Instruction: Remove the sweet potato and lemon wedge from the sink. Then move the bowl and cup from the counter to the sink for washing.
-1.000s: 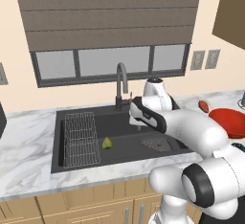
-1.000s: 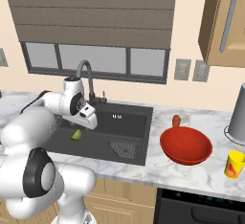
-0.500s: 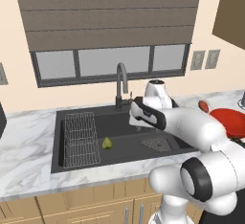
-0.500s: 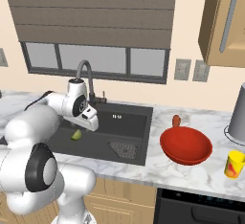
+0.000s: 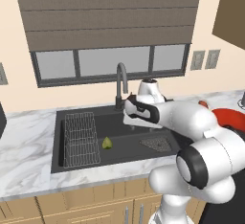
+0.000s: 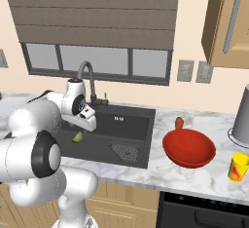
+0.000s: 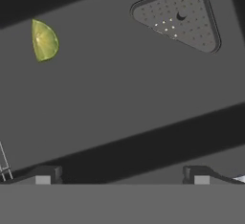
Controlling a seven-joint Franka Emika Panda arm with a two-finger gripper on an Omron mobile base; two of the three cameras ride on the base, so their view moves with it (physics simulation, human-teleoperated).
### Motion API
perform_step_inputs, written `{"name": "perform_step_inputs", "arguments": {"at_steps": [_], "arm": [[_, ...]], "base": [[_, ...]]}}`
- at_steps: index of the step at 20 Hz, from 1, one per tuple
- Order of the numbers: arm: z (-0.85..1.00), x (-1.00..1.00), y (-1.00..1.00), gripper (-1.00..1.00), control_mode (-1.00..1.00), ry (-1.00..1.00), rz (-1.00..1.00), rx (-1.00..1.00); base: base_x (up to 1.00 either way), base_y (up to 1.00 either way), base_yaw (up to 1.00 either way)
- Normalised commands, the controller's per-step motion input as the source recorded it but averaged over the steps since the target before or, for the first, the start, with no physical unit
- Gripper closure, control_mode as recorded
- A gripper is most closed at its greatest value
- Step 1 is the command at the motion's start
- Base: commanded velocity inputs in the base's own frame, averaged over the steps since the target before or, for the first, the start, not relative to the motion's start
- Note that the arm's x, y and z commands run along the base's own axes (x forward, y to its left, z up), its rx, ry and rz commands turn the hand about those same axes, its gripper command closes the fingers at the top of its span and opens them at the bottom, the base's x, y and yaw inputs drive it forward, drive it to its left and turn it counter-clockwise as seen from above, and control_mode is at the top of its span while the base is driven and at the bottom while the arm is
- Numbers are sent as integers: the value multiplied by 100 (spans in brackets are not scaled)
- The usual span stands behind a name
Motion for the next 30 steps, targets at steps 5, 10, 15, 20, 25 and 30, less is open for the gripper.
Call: {"name": "perform_step_inputs", "arguments": {"at_steps": [5,10,15,20,25,30], "arm": [[-9,11,22,-100,-100,0,0,0],[-9,14,14,-100,-100,0,0,0],[-13,14,17,-100,-100,0,0,0],[-16,12,16,-100,-100,0,0,0],[-19,15,13,-100,-100,0,0,0],[-20,21,7,-100,-100,0,0,1]], "base": [[0,0,0],[0,0,0],[0,0,0],[0,0,0],[0,0,0],[0,0,0]]}}
